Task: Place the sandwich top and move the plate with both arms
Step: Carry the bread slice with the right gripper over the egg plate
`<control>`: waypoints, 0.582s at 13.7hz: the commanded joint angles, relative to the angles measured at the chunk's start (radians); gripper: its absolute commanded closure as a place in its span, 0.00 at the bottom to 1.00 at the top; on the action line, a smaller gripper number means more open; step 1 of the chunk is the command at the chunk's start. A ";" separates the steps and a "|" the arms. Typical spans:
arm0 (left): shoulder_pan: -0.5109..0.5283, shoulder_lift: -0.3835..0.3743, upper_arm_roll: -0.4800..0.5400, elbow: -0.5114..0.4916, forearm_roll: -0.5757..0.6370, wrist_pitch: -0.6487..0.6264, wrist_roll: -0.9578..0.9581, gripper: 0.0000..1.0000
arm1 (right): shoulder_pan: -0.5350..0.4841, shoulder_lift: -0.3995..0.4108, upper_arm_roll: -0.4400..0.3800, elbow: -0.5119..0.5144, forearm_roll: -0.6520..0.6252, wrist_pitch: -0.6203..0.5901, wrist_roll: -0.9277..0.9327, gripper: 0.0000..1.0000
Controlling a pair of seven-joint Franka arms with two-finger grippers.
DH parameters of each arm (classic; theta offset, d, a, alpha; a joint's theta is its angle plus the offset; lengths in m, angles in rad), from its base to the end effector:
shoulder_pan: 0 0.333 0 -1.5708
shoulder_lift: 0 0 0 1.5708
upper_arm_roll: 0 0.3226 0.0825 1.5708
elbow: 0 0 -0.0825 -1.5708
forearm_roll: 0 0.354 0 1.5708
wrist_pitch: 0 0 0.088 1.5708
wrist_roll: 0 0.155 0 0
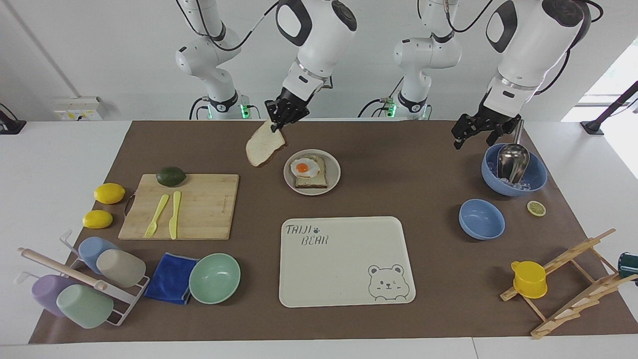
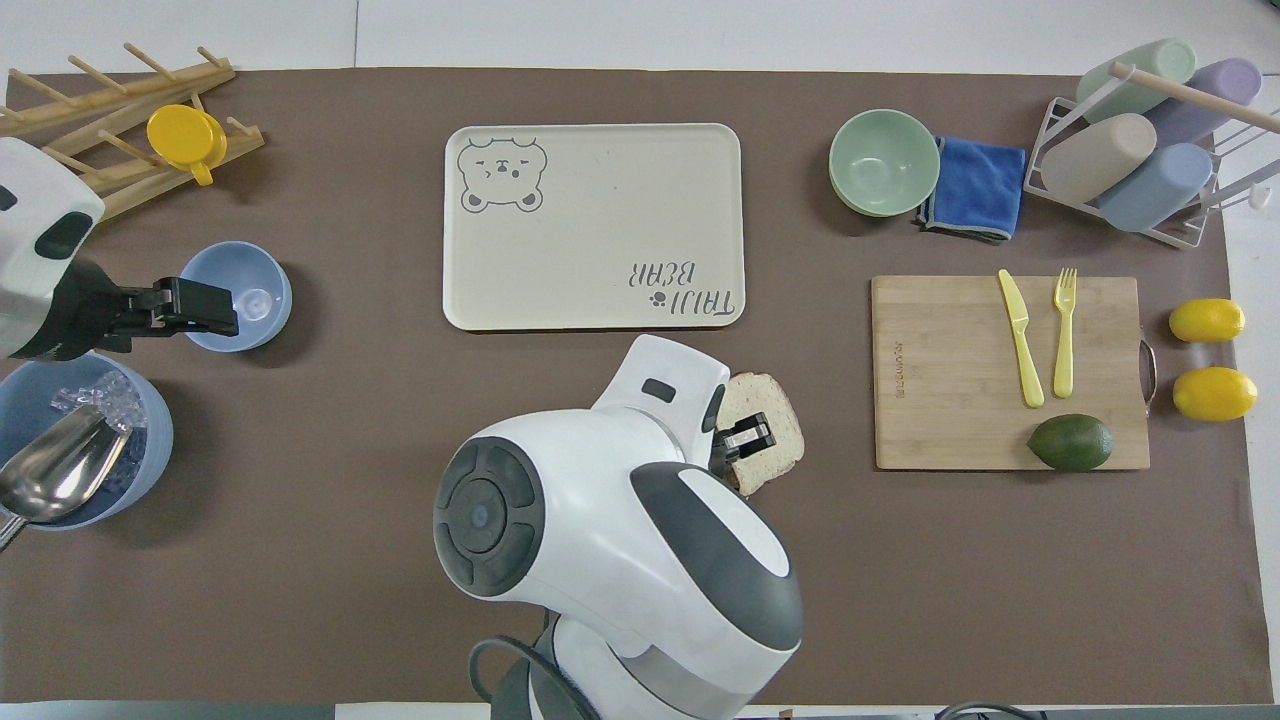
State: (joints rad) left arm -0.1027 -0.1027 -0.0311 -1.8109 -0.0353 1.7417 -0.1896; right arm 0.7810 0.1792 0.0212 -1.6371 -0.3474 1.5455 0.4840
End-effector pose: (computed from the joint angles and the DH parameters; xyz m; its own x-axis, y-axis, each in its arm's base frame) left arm 0.4989 -0.0727 0.5437 0.9977 0.0618 0.0268 0.0608 -0.9974 0.0375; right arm 0.4197 0.3561 0.4658 0.9398 0.3315 -0.0835 0.3354 -0.8468 0.4130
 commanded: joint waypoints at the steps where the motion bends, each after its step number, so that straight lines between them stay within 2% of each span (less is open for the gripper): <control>1: 0.008 -0.015 -0.003 -0.028 -0.014 0.033 0.006 0.00 | 0.064 0.096 0.000 0.019 0.018 0.024 0.098 1.00; 3: 0.009 -0.015 -0.003 -0.030 -0.014 0.036 0.006 0.00 | 0.095 0.164 0.000 0.016 0.004 0.060 0.179 1.00; 8: 0.009 -0.026 -0.003 -0.056 -0.014 0.055 0.007 0.00 | 0.075 0.161 0.000 -0.032 -0.004 0.071 0.189 1.00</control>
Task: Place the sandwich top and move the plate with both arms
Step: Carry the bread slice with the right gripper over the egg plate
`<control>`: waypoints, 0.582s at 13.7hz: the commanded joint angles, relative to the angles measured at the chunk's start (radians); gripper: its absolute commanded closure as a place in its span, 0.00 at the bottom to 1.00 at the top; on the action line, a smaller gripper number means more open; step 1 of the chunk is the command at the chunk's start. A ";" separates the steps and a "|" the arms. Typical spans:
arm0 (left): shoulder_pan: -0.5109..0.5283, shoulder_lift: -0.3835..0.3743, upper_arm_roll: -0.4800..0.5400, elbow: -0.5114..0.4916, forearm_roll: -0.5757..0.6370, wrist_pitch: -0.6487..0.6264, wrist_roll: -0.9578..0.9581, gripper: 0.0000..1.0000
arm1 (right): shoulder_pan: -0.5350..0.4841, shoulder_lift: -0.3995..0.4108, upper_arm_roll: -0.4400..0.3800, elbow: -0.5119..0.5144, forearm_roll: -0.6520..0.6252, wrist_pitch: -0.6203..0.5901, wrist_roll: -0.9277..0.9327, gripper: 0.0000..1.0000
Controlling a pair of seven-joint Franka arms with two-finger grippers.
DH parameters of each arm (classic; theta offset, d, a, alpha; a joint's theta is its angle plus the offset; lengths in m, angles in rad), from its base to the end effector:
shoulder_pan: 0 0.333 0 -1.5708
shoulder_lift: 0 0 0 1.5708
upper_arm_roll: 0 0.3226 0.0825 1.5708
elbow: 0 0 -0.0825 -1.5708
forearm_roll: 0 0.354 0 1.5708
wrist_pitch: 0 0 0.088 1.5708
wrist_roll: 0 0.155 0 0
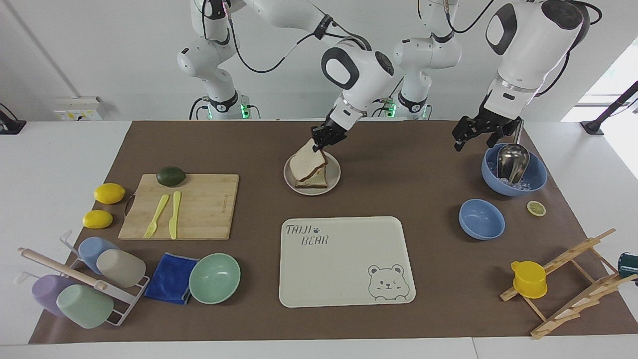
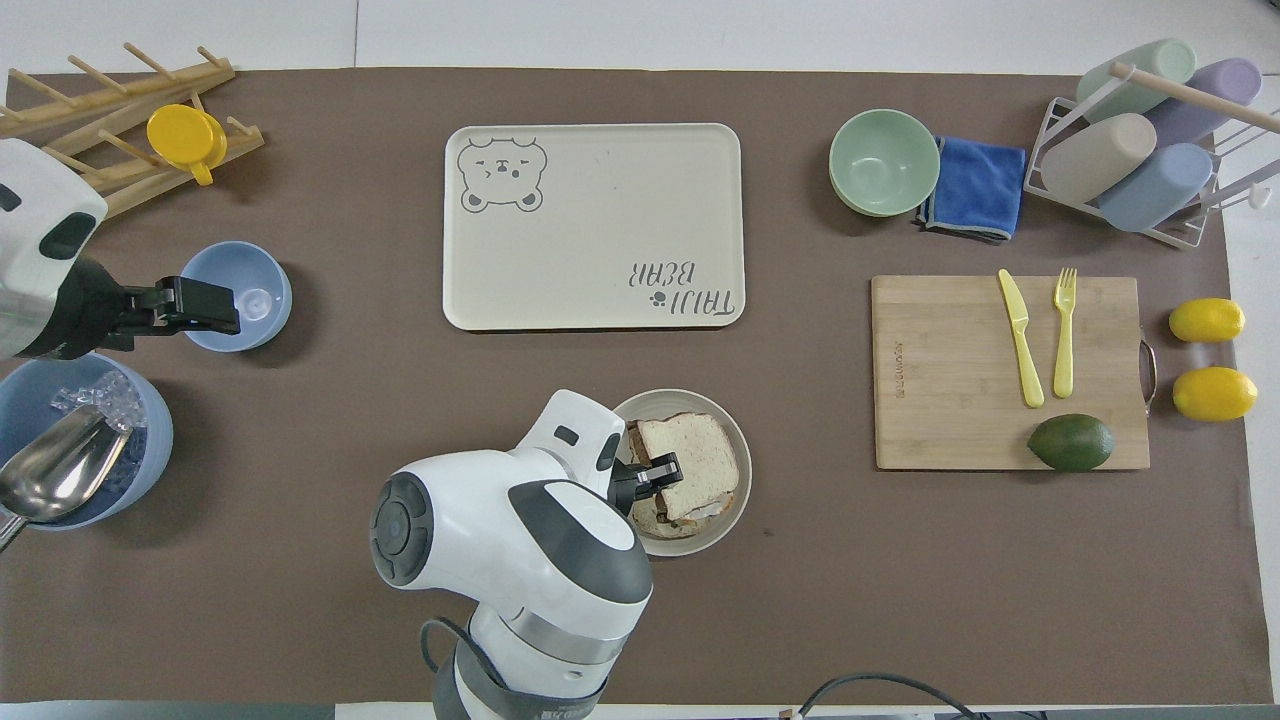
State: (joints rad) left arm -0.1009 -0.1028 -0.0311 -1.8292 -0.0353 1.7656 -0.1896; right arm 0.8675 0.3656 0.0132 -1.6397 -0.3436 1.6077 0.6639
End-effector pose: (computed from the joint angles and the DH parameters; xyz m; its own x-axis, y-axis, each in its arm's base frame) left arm 0.5004 -0.0718 0.5376 0.9974 0.0644 0.0324 0.0631 -0.9973 0.0385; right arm 0.4047 0.4090 0.3614 0.9571 0.2632 -0.1209 0.2886 -0.8302 0.4769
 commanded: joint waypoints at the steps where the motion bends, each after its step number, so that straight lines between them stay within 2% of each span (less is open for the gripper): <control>1: 0.007 -0.028 -0.003 -0.042 -0.014 0.032 0.009 0.00 | -0.012 -0.028 0.007 -0.041 -0.006 0.024 0.011 1.00; 8: 0.007 -0.034 -0.001 -0.076 -0.014 0.063 0.007 0.00 | -0.013 -0.037 0.010 -0.084 0.049 0.106 0.039 1.00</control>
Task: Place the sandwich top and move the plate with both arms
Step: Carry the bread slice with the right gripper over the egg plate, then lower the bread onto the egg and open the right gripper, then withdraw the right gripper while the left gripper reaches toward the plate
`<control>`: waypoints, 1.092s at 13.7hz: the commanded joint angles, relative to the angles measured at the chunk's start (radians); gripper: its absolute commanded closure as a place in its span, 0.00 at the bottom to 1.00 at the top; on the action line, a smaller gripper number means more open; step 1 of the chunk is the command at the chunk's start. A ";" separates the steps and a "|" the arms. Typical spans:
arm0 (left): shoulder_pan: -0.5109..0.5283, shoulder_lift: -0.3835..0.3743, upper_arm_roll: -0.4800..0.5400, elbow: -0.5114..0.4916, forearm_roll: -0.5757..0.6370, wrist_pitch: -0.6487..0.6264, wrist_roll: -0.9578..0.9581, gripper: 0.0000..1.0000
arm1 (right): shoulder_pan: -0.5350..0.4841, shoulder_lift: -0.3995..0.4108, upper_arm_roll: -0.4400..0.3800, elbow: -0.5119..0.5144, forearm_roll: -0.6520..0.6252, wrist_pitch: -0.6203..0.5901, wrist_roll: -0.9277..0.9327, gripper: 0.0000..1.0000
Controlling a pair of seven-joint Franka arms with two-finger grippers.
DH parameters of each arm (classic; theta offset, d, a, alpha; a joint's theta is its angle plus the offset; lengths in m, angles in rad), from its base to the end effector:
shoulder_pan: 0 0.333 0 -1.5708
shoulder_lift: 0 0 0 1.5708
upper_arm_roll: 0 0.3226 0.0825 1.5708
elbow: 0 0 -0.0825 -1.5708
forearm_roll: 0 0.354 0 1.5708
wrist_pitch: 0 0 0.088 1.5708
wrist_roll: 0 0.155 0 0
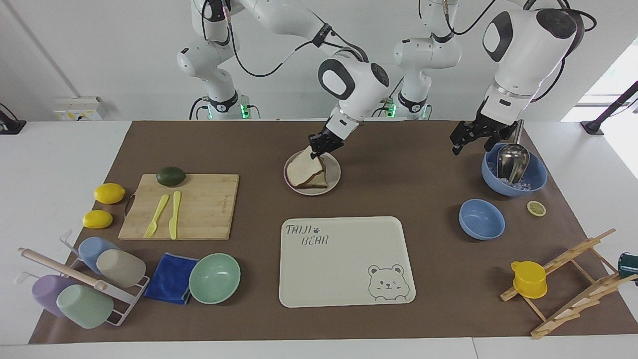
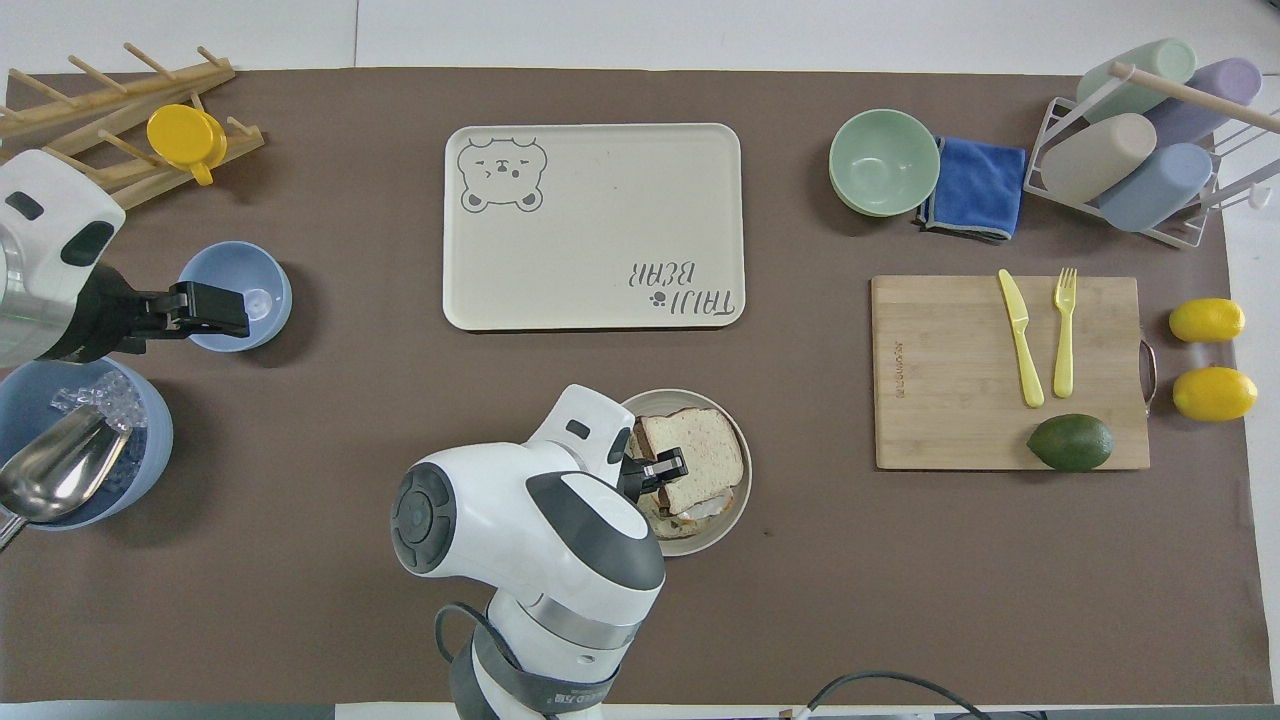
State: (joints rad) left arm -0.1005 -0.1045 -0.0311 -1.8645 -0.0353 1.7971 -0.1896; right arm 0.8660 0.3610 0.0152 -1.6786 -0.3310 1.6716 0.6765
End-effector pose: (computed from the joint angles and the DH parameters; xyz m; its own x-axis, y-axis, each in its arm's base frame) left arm 0.5003 -0.0714 0.5253 0.9974 0.0659 0.0303 0.0647 -0.9972 0.0378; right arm 0.4022 0.4124 0.3498 0.9571 0.2697 -0.1058 0.2879 -0.8452 0.4503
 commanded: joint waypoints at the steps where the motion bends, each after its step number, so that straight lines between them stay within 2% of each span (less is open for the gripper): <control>1: 0.007 -0.032 -0.001 -0.050 -0.014 0.034 0.009 0.00 | -0.012 -0.036 0.008 -0.061 0.052 0.060 0.035 1.00; 4: 0.005 -0.034 -0.001 -0.070 -0.014 0.057 0.009 0.00 | -0.013 -0.037 0.008 -0.067 0.067 0.071 0.060 0.98; 5: 0.005 -0.034 -0.001 -0.070 -0.014 0.057 0.010 0.00 | -0.013 -0.037 0.008 -0.069 0.096 0.091 0.061 0.84; 7: 0.005 -0.034 -0.001 -0.070 -0.014 0.057 0.010 0.00 | -0.009 -0.037 0.008 -0.075 0.112 0.120 0.063 0.40; 9: 0.005 -0.034 -0.001 -0.070 -0.014 0.057 0.010 0.00 | -0.010 -0.037 0.008 -0.073 0.116 0.128 0.061 0.30; 11: 0.005 -0.034 -0.003 -0.070 -0.014 0.059 0.010 0.00 | -0.013 -0.040 0.008 -0.072 0.183 0.129 0.066 0.21; 14: 0.005 -0.034 -0.003 -0.071 -0.014 0.061 0.010 0.00 | -0.074 -0.077 0.008 -0.061 0.217 0.137 0.042 0.13; 15: 0.005 -0.032 -0.003 -0.071 -0.014 0.067 0.006 0.00 | -0.123 -0.105 0.008 -0.061 0.249 0.138 0.013 0.00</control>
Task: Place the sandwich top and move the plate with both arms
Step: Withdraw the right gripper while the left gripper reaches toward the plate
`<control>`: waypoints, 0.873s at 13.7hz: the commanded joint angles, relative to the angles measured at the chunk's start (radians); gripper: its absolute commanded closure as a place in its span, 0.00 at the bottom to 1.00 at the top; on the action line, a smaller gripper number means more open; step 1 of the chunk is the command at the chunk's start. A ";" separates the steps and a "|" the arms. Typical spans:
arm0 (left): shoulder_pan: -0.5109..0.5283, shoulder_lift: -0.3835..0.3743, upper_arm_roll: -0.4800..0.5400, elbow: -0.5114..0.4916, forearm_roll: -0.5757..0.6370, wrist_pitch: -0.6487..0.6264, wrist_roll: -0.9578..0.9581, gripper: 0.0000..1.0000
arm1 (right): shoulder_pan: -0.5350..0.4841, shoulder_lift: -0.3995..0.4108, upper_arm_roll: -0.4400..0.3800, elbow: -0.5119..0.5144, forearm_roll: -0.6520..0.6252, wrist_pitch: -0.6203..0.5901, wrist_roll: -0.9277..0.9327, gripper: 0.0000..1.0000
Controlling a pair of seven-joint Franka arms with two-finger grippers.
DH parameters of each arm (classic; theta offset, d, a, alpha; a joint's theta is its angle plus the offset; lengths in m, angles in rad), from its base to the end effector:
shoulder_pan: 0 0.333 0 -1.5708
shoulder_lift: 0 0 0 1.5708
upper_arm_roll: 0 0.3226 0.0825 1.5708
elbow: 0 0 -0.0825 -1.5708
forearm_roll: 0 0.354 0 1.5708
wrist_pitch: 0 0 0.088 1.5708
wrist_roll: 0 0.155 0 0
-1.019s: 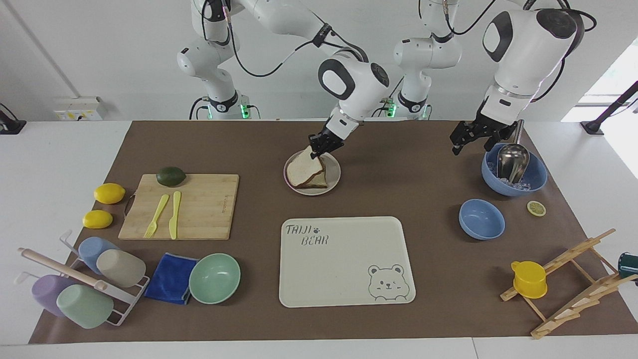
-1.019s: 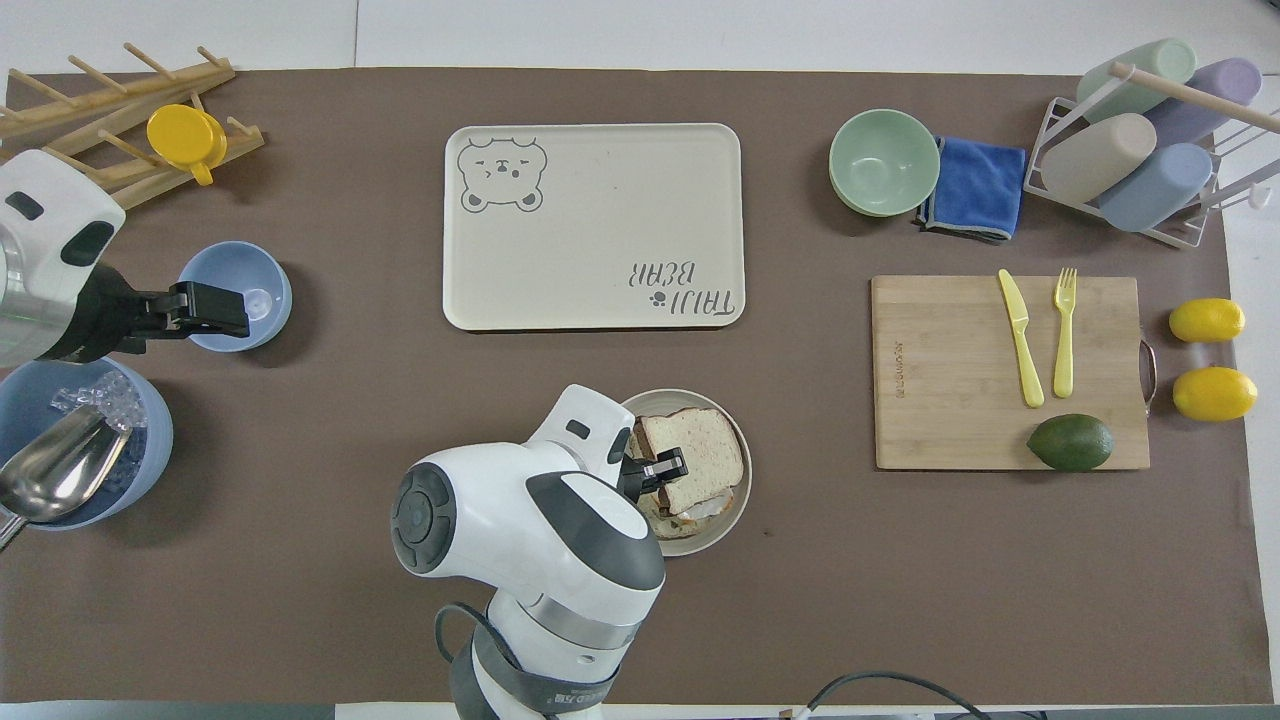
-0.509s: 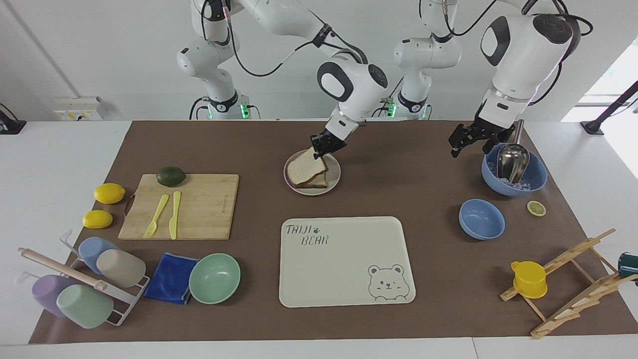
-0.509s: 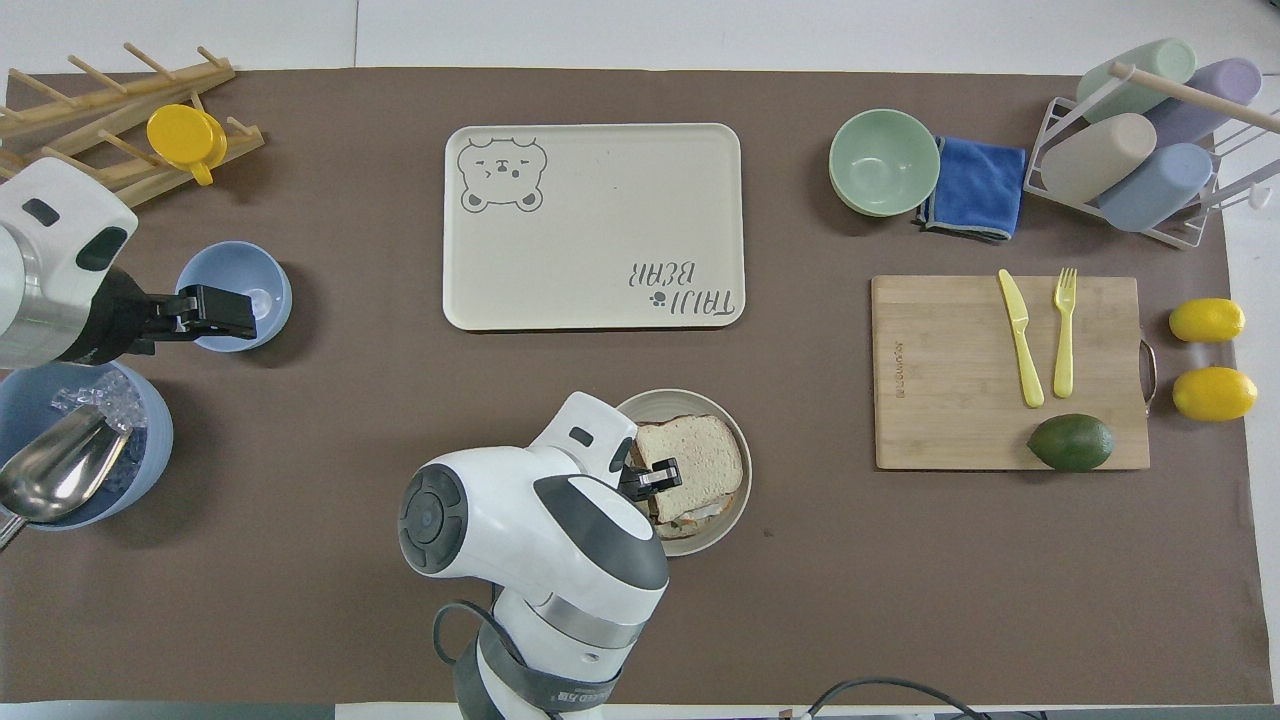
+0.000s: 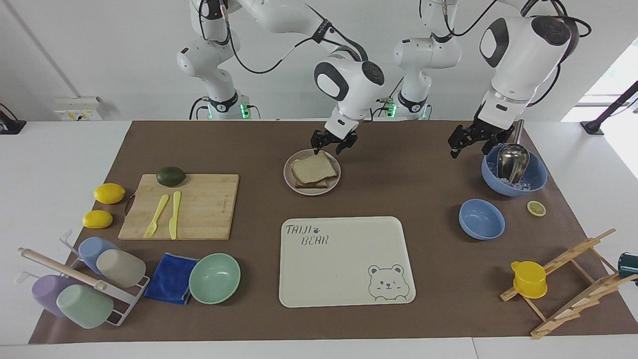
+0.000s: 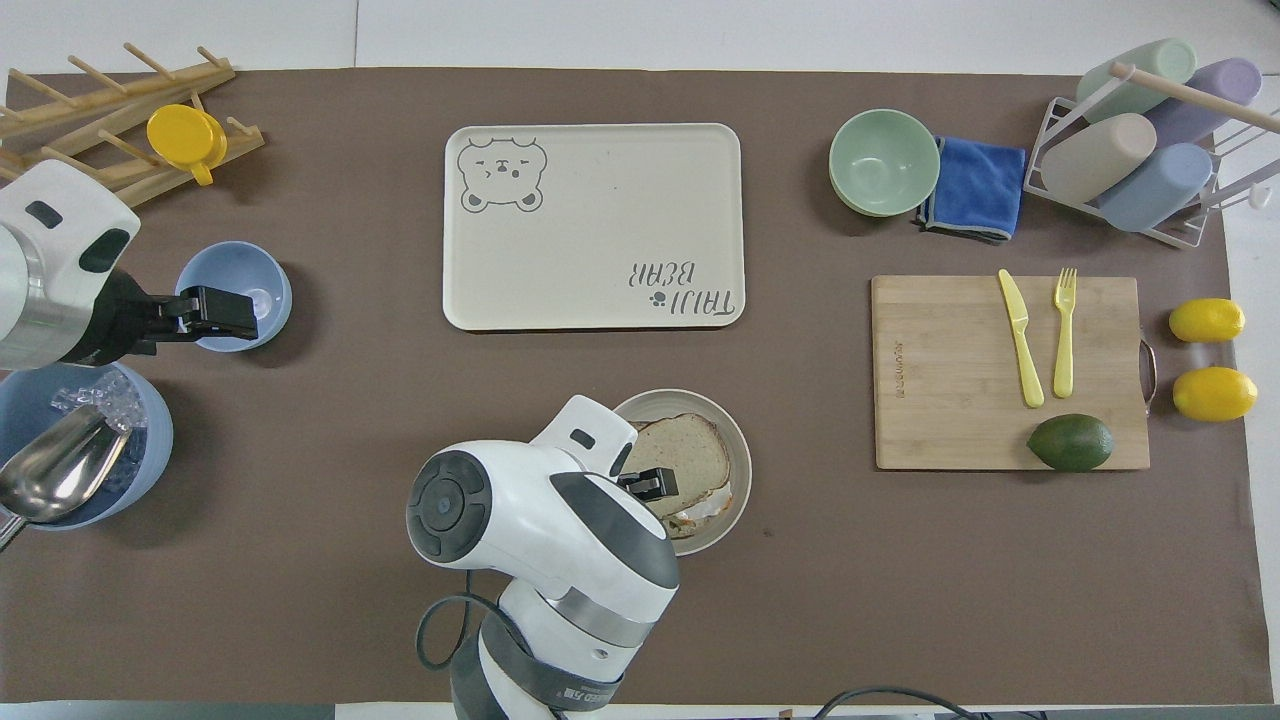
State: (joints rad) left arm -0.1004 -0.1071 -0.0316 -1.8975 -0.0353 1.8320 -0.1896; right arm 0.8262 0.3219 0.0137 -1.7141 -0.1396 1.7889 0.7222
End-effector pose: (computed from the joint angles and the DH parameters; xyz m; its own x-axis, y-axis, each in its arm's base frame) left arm 0.5004 -0.0715 0.5148 0.9972 0.0667 0.0348 0.0654 -0.9971 0.0383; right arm 0.4024 0.4205 0.3571 0.9831 0.1496 -0.1055 0.1720 -0.9521 0.2529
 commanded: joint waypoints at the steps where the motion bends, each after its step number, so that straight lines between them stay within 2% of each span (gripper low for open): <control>1: -0.001 -0.028 -0.002 -0.048 -0.014 0.039 0.002 0.00 | -0.147 -0.098 0.009 -0.025 0.087 0.018 -0.084 0.00; 3: -0.007 -0.031 -0.004 -0.075 -0.015 0.068 0.002 0.00 | -0.275 -0.156 0.009 -0.022 0.121 -0.008 -0.182 0.00; 5: -0.015 -0.029 -0.007 -0.101 -0.035 0.085 -0.004 0.00 | -0.373 -0.216 0.008 -0.022 0.123 -0.049 -0.196 0.00; 8: -0.086 -0.029 -0.007 -0.185 -0.069 0.166 -0.040 0.00 | -0.475 -0.303 -0.004 -0.018 0.121 -0.158 -0.312 0.00; 10: -0.154 -0.020 -0.007 -0.248 -0.113 0.242 -0.086 0.00 | -0.567 -0.339 -0.005 -0.006 0.126 -0.215 -0.482 0.00; 12: -0.227 -0.008 -0.007 -0.305 -0.118 0.320 -0.131 0.00 | -0.654 -0.362 0.000 0.022 0.124 -0.265 -0.548 0.00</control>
State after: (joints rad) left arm -0.2624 -0.1039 -0.0484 -2.1289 -0.1426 2.0677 -0.2717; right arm 0.2526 -0.0151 -0.0002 -1.7040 -0.0422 1.5643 0.2549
